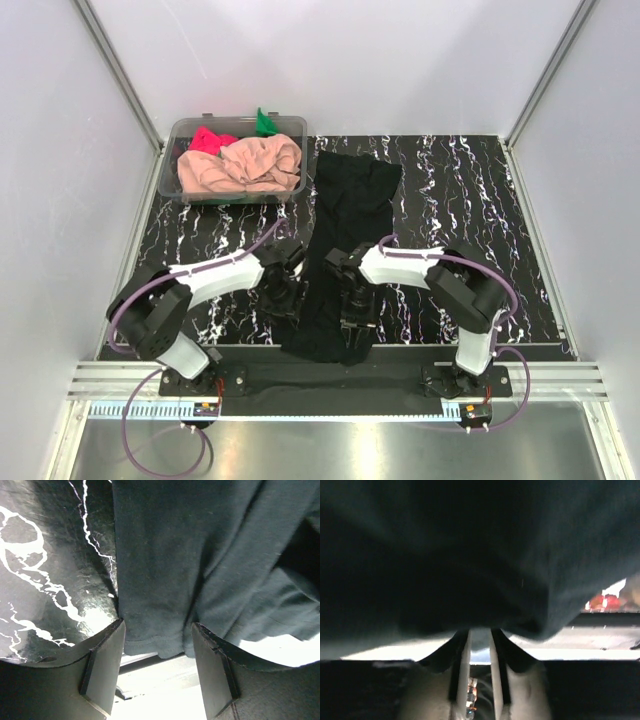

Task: Fold and stack the t-shirts
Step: Fold the tshirt

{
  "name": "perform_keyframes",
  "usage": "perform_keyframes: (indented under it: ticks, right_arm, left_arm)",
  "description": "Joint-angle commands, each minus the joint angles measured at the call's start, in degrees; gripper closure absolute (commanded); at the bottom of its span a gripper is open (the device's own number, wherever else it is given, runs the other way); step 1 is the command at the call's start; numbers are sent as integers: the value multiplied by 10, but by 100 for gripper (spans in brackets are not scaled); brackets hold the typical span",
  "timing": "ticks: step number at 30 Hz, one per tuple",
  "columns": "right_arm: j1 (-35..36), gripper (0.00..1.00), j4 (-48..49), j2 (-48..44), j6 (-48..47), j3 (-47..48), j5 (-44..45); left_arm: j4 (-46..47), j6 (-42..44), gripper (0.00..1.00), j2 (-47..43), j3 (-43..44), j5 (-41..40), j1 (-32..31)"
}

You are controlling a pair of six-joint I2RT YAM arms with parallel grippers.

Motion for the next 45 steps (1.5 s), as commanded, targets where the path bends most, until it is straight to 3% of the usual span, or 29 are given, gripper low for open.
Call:
perform_keyframes:
  ticks: [1,4,6,7,13,16,31,43,44,45]
  right_arm:
    - [8,74,2,24,-9,0,26]
    - [9,89,-15,38,-7,3,38]
    - [8,93,-24,41,-4,3,46]
    - [8,100,-30,39,1,1,49]
    - [8,100,-51,8,21,-14,60]
    - [3,100,-63,-8,24,-25,66]
    - [-92,100,-111,-55,-35,-57,125]
    - [-95,100,-136,-88,-62,-55,96]
    - [-95,99,-139,-94,-61,-57,96]
    - [-95,88,-143,-101,-61,-56,96]
  left_arm:
    - [12,0,41,15,0,-28,-14]
    - [10,-5,44,27,2,-34,-24]
    - [7,-12,51,35,4,-39,-33]
    - [3,-13,53,38,6,-43,-35]
    - [-11,-27,88,38,20,-33,-55]
    - [-17,-29,92,43,40,-23,-66]
    - [-31,-65,94,75,96,-18,-122]
    - [-35,-100,100,58,95,-14,-136]
    - [-36,-102,98,56,95,-14,-137]
    - [-39,-103,93,53,96,-16,-137]
